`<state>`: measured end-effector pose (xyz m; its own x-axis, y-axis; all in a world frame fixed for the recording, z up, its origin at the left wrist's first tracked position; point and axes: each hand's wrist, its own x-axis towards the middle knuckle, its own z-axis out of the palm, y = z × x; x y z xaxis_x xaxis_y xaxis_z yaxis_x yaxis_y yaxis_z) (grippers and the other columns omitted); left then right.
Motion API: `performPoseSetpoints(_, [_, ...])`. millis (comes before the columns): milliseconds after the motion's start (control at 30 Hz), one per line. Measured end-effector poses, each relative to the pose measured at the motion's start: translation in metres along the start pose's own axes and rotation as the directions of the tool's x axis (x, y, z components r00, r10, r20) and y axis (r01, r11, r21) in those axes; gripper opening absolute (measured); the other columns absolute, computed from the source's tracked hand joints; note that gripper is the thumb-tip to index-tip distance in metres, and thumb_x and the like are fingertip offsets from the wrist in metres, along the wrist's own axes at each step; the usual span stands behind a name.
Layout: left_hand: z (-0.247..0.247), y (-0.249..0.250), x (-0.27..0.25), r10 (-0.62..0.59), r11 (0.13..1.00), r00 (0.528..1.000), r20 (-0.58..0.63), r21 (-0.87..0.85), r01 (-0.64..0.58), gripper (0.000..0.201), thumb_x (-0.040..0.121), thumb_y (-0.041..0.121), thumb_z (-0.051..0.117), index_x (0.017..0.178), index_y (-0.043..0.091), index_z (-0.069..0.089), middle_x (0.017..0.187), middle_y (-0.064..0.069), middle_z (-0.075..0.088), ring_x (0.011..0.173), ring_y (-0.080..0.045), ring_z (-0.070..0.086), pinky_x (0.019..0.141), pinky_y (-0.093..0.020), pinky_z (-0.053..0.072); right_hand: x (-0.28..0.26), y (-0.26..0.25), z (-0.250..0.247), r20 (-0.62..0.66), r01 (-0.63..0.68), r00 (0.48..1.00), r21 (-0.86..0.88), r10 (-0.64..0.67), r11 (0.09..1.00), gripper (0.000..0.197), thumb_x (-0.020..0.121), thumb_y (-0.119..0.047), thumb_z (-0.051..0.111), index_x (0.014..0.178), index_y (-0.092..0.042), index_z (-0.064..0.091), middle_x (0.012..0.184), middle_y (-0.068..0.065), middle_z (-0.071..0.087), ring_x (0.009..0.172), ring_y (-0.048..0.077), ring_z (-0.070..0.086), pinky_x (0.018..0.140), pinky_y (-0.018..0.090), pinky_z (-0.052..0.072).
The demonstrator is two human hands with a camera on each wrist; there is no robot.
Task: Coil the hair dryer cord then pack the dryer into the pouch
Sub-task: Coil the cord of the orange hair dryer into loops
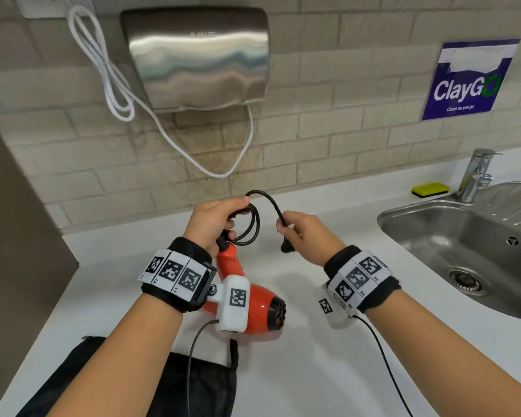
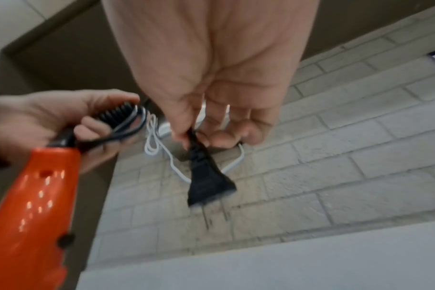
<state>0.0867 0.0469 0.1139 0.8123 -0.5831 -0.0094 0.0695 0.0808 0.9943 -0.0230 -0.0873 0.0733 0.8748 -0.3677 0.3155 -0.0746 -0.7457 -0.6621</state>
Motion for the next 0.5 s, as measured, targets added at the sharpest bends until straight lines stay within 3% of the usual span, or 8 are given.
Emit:
performPoseSetpoints(100, [0.001, -0.001, -0.001, 0.021, 0.999, 1.000, 0.021, 0.030, -0.022, 0.007, 0.081, 0.017, 0.066, 0.075, 0.012, 0.067, 0.069, 0.001, 0.065, 0.047, -0.006, 0.037, 0.045, -0.019, 0.039, -0.004, 0.008, 0.002, 0.035, -0.009, 0.999, -0.050, 0.010, 0.999, 0.015, 0.089, -0.001, 0.046, 0.082, -0.015, 0.047, 0.088, 0.001, 0.048, 0.061, 0.000, 0.045, 0.058, 0.002, 0.039])
performPoseSetpoints(200, [-0.001, -0.002, 0.000, 0.032, 0.998, 0.998, 0.059, 0.047, -0.034, 0.003, 0.081, 0.016, 0.066, 0.081, 0.015, 0.069, 0.062, 0.008, 0.065, 0.053, -0.007, 0.040, 0.054, -0.022, 0.046, -0.003, 0.011, -0.002, 0.043, -0.034, 0.998, -0.057, 0.036, 0.998, 0.016, 0.089, 0.001, 0.045, 0.083, -0.014, 0.047, 0.090, 0.001, 0.048, 0.058, -0.006, 0.051, 0.057, 0.001, 0.039])
performPoseSetpoints(300, [-0.004, -0.002, 0.002, 0.039, 0.998, 0.994, 0.102, 0.051, -0.044, 0.004, 0.080, 0.014, 0.067, 0.083, 0.017, 0.068, 0.057, 0.012, 0.066, 0.053, -0.006, 0.046, 0.055, -0.019, 0.051, -0.001, 0.009, -0.008, -0.044, -0.019, 0.999, 0.002, 0.019, 1.000, 0.016, 0.088, 0.003, 0.046, 0.082, -0.012, 0.048, 0.090, 0.003, 0.050, 0.057, -0.019, 0.052, 0.056, 0.001, 0.039])
performPoseSetpoints(367, [-0.006, -0.001, 0.003, 0.029, 0.998, 0.992, 0.119, 0.048, -0.035, 0.005, 0.080, 0.014, 0.066, 0.081, 0.018, 0.068, 0.059, 0.011, 0.069, 0.053, -0.003, 0.054, 0.055, -0.018, 0.053, 0.001, 0.006, -0.011, -0.151, 0.009, 0.989, 0.058, 0.000, 0.998, 0.018, 0.087, 0.003, 0.048, 0.080, -0.014, 0.050, 0.087, 0.003, 0.052, 0.063, -0.007, 0.057, 0.058, 0.006, 0.042])
performPoseSetpoints(433, [-0.008, -0.001, 0.003, 0.024, 0.999, 0.991, 0.128, 0.043, -0.029, 0.006, 0.081, 0.014, 0.065, 0.080, 0.019, 0.068, 0.063, 0.010, 0.070, 0.052, -0.002, 0.058, 0.053, -0.018, 0.054, 0.001, 0.000, -0.013, -0.231, 0.044, 0.973, 0.131, -0.013, 0.990, 0.025, 0.085, 0.002, 0.050, 0.075, -0.020, 0.049, 0.081, 0.000, 0.053, 0.073, 0.017, 0.059, 0.062, 0.012, 0.043])
performPoseSetpoints(500, [-0.008, -0.001, 0.002, 0.036, 0.998, 0.991, 0.127, 0.050, -0.042, 0.006, 0.081, 0.013, 0.065, 0.081, 0.017, 0.068, 0.071, 0.005, 0.070, 0.049, -0.001, 0.058, 0.051, -0.018, 0.054, 0.000, -0.012, -0.014, -0.265, 0.094, 0.964, 0.236, -0.029, 0.967, 0.032, 0.083, 0.004, 0.052, 0.071, -0.025, 0.048, 0.076, -0.006, 0.053, 0.073, 0.020, 0.058, 0.064, 0.020, 0.047])
